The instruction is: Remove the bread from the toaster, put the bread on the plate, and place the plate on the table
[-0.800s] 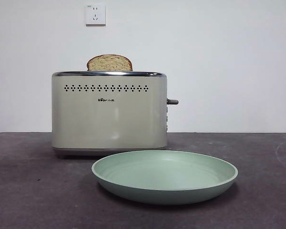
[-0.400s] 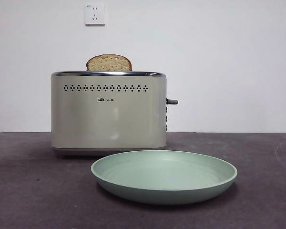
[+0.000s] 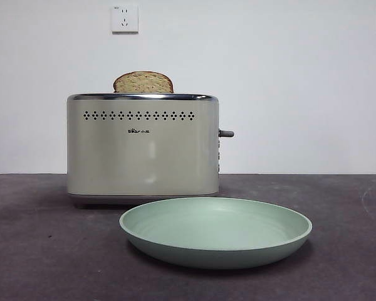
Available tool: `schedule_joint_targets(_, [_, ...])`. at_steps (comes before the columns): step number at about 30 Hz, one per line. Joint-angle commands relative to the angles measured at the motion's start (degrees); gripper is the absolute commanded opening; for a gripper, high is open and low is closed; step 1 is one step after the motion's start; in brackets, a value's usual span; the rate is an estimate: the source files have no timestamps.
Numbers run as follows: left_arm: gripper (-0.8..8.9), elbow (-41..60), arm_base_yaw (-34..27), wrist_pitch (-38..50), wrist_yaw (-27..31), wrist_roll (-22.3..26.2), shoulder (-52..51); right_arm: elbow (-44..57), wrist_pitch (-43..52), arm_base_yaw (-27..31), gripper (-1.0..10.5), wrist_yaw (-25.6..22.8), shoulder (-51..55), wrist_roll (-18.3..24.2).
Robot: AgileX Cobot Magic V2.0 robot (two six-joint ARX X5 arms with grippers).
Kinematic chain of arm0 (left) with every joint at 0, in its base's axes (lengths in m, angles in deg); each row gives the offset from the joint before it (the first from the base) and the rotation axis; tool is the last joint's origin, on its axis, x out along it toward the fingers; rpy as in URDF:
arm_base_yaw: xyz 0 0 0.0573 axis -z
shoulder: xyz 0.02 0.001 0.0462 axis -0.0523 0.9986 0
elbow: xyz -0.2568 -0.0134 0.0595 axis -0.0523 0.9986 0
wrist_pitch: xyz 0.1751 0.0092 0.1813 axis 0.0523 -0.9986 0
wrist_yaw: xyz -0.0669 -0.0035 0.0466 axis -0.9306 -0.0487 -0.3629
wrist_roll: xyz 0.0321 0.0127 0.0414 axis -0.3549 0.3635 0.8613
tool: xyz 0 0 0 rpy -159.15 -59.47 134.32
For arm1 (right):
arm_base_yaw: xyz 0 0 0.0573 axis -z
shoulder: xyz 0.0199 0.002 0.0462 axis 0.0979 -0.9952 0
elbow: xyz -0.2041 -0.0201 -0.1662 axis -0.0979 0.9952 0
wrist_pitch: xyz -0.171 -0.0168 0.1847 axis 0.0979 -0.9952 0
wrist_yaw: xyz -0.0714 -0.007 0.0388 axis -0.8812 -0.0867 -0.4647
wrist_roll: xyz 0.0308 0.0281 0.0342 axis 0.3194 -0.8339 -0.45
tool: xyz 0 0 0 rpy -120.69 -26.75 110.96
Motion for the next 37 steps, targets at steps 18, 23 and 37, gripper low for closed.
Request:
schedule_joint_targets(18, [3.99,-28.52,14.01,-19.02,21.88,40.65,31.04,-0.02,-1.42,-1.20,2.8,0.04,-4.11,0.90])
schedule_joint_targets(23, [3.68,-28.52,15.96,-19.19,24.24,42.12,35.15,-0.02,-3.15,-1.20,2.8,0.02,-4.79,1.81])
schedule_joint_targets(37, [3.66,-28.52,15.47,-18.91,25.59,43.17,39.89,-0.02,-5.64,-1.20,2.8,-0.02,-4.96,3.91])
